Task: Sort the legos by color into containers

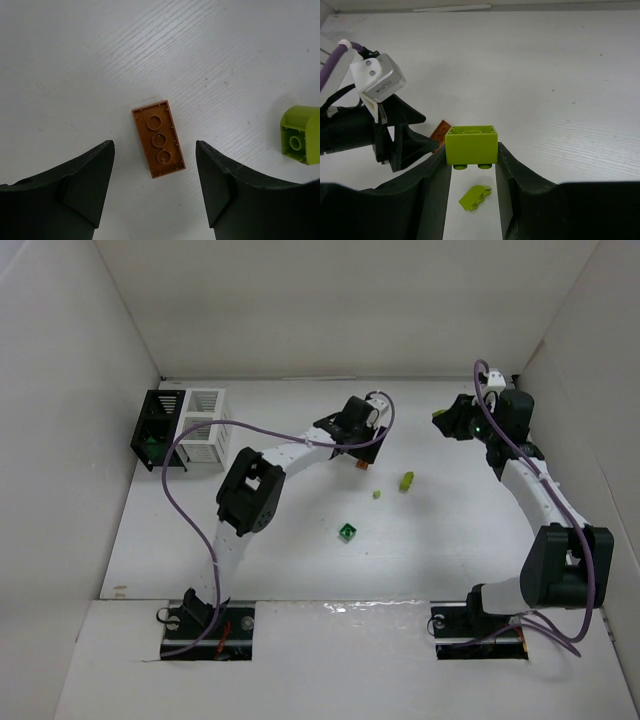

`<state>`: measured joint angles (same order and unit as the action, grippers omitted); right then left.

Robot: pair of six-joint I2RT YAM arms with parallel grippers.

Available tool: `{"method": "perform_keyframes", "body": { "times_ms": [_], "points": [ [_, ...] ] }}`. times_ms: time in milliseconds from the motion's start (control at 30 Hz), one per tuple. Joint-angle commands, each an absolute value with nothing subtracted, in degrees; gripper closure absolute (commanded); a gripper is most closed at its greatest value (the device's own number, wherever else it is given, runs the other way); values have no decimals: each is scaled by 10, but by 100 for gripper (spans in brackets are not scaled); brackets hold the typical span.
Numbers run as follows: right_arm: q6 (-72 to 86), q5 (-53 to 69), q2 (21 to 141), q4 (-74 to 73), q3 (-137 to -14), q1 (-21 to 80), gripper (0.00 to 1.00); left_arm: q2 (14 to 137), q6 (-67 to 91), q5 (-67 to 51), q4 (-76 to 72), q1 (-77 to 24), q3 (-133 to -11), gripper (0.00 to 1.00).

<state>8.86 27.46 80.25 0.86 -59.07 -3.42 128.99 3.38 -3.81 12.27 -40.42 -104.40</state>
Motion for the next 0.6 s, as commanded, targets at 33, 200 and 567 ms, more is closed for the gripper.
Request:
{"method": "perform_keyframes", "body": {
  "times_ms": [33,200,567],
  "points": [
    [93,287,788,38,-592,-37,100,1298,43,-50,120,-408,-1070,37],
    [93,287,788,38,-592,-37,100,1310,49,-58,115,-408,-1070,37],
    [93,298,811,38,-608,-37,100,1327,43,13,120,-408,-1047,58]
  ]
}}
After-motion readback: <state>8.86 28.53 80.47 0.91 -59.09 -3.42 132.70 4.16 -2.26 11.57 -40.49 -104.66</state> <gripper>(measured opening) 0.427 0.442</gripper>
